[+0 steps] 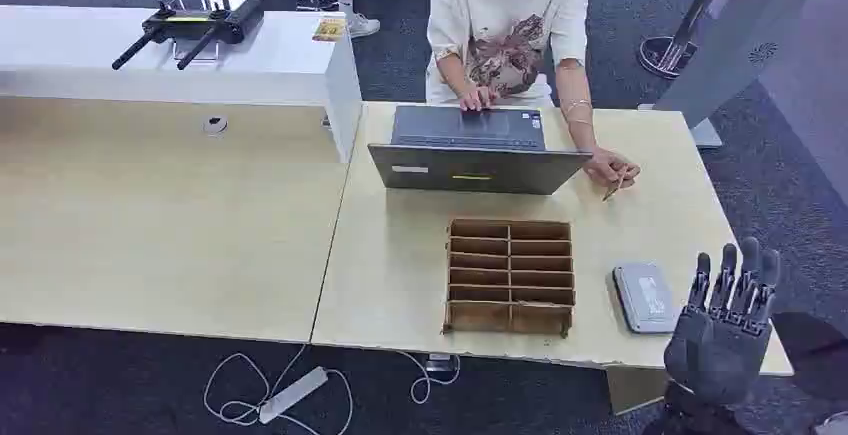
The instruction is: Pass the card to the sensor for recognition and then transmit it.
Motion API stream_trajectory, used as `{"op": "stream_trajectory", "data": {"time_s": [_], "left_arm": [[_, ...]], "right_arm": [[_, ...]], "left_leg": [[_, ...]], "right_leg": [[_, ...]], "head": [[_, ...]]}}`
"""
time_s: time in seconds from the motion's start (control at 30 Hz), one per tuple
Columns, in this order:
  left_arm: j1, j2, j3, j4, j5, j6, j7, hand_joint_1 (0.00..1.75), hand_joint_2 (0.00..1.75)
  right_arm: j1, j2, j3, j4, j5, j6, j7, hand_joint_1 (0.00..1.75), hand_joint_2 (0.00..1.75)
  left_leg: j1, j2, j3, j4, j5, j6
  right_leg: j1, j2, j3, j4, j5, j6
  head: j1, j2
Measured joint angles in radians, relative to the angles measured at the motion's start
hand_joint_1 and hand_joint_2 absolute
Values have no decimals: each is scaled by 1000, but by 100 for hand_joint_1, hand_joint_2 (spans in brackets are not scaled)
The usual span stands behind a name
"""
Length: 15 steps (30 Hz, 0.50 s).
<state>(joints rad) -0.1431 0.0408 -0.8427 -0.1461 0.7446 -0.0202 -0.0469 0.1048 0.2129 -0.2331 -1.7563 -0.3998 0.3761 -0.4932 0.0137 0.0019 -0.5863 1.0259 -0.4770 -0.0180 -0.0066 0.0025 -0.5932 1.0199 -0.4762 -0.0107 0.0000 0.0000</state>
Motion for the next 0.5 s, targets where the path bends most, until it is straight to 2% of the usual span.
{"op": "stream_trajectory", "data": {"time_s": [0.5], "left_arm": [[15, 4, 30, 0, 23, -11, -14, 0, 175]], "right_arm": [[1, 0, 0, 0, 2, 10, -3, 0, 175]], "left_leg": [[0, 0, 0, 0, 0, 0]], "right_leg": [[0, 0, 0, 0, 0, 0]], "head": [[0, 0]]}}
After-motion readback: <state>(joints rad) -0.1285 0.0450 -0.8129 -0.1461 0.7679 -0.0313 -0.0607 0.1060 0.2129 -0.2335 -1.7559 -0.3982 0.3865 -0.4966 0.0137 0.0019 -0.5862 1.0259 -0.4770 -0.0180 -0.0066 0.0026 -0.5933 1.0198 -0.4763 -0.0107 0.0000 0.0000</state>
